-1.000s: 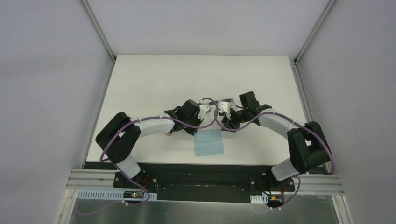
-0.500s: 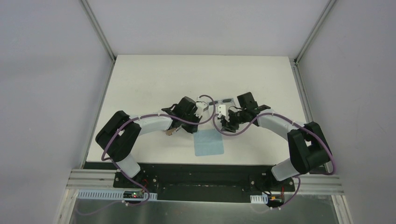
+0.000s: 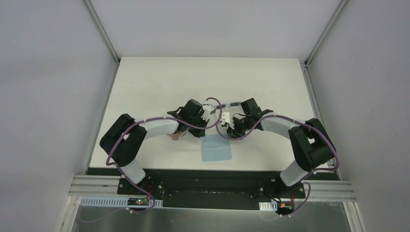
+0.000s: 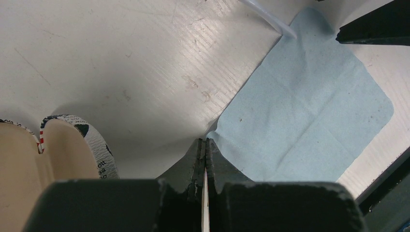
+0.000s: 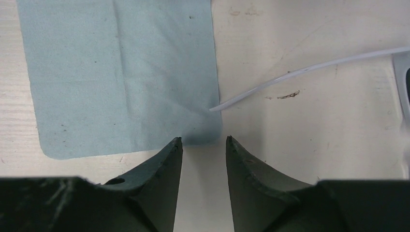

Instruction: Organize the sunglasses

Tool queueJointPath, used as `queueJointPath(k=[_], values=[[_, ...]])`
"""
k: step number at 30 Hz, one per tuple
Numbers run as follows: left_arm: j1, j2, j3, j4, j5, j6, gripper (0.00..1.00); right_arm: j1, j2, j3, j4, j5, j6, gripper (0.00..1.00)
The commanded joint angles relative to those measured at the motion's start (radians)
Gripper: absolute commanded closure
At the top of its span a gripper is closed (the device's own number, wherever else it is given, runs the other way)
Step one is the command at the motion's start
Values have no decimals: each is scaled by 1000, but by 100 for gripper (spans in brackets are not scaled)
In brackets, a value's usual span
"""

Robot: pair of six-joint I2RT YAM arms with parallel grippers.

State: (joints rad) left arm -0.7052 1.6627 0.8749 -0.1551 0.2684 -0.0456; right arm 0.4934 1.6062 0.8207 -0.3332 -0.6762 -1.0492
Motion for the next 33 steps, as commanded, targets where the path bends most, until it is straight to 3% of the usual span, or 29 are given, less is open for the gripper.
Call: queueJointPath(k=[1,10,20,33], values=[[4,26,1,-6,2,-6,100,16,28,40,31,3,13,59],[5,17,-4,-3,-2,-7,100,27,98,110,-37,32,3,60],[5,-3,-13,1,-10,-12,100,28,92,219,-287,-34,-92,56],[4,8,-9,0,-2,-11,100,28,171,261,-181,-36,26,58]])
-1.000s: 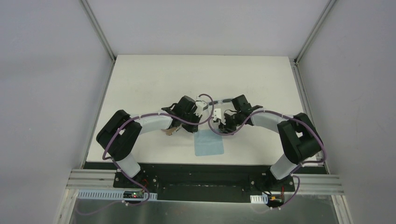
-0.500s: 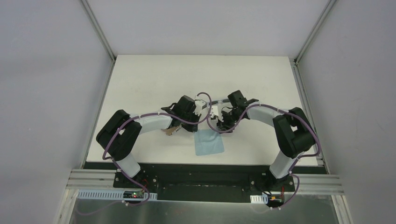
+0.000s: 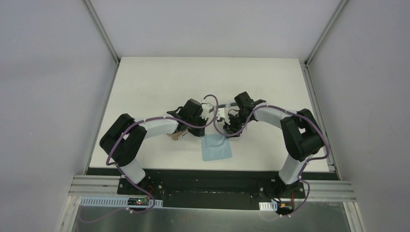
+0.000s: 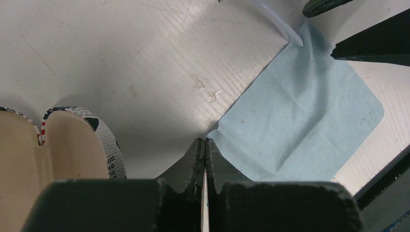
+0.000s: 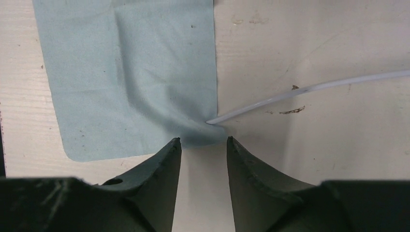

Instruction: Organize the sunglasses

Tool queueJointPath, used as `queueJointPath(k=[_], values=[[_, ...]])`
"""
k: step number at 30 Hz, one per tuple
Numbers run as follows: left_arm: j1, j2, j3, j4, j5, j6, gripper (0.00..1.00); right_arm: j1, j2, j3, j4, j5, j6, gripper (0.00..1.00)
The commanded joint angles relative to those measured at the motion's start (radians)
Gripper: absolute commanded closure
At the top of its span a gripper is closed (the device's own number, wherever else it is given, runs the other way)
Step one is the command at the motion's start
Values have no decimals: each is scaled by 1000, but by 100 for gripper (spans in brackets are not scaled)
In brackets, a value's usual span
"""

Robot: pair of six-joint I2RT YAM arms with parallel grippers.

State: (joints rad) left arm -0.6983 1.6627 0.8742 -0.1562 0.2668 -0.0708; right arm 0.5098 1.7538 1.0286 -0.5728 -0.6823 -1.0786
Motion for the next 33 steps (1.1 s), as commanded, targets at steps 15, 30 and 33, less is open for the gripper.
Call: queueJointPath(k=[15,30,33], values=[[-2,-11,-15,4,-8,8,100,13,67,46,-33,25,-23,87],[-50,-169,-79,83,127,-7,100,31,-83,-48,76,141,206,100],[-56,-164,-75,85,129,-8,100,33,-103,-72,106,150,243,100]])
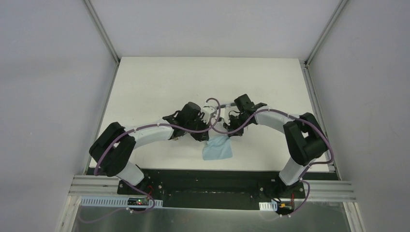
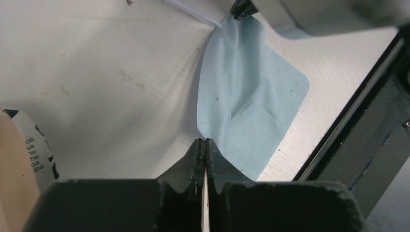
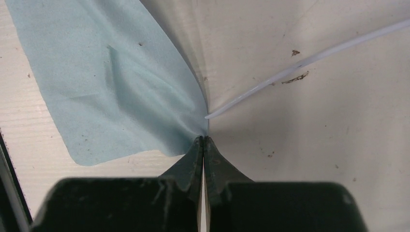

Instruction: Organize the sunglasses

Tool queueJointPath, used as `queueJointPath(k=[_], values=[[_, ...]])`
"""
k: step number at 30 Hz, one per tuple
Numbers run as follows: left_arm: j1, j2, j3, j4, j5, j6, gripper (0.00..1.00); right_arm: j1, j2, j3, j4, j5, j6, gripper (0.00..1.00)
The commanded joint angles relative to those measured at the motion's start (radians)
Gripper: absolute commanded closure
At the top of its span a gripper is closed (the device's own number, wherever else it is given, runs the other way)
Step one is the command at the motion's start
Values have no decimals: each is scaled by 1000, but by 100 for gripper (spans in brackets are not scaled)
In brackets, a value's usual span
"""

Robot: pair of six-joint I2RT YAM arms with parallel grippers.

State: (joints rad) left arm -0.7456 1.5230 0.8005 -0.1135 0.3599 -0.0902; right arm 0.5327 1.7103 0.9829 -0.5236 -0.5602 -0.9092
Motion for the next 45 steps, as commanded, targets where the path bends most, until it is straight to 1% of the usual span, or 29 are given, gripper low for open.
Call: queueJointPath(k=[1,6,13,16,22,24,32,45], values=[[-10,-24,-1,43,35,12,100,12,-68,-32,67,30,83,100],[-11,-43,-6,39,-5,10,100,15,-116,-29,80,31,118,100],[-9,-60,-17,32,-142,10,100,22,-183,-61,157,56,148,100],[-10,-58,-10,32,-154,15,100,23,-179,-72,186,62,153,100],[-9,-75,-10,13,-182,29,100,28,-169,-67,174,45,159,100],[-9,-93,-16,14,-179,27,100,33,-176,-71,173,46,160,100],[-11,-109,-40,27,-71,5,100,47,-243,-123,179,36,185,100],[-22,-78,-27,4,3,-22,100,59,-302,-178,162,41,187,100]])
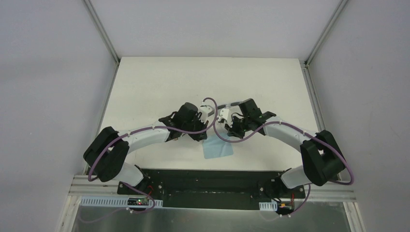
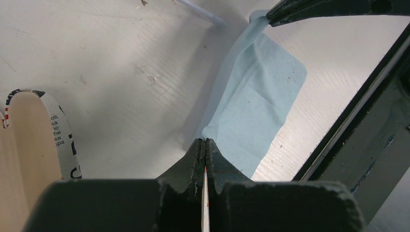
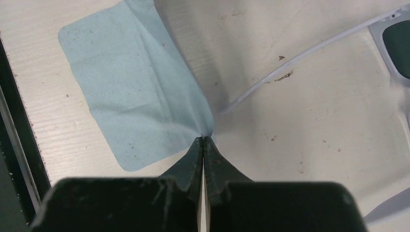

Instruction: Organize the sunglasses

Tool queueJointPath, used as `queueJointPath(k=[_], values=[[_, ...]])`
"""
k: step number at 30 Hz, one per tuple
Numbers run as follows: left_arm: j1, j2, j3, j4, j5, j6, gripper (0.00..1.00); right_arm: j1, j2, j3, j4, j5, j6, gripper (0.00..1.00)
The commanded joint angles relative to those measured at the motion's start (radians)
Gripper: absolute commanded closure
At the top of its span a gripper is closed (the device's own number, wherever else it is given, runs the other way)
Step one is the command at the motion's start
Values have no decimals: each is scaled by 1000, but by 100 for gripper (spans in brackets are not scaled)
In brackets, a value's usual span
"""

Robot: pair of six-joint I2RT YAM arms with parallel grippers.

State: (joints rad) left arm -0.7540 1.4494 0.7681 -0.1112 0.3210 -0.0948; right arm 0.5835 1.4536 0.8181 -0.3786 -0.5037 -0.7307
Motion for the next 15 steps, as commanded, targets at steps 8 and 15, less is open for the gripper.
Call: queueJointPath(k=[8,15], values=[[-14,-16,19,-64,38,-7,100,23,-71,-33,1,-19,30,100],[-14,-12,13,-88,79,-13,100,46,-90,-55,-14,-9,29,100]])
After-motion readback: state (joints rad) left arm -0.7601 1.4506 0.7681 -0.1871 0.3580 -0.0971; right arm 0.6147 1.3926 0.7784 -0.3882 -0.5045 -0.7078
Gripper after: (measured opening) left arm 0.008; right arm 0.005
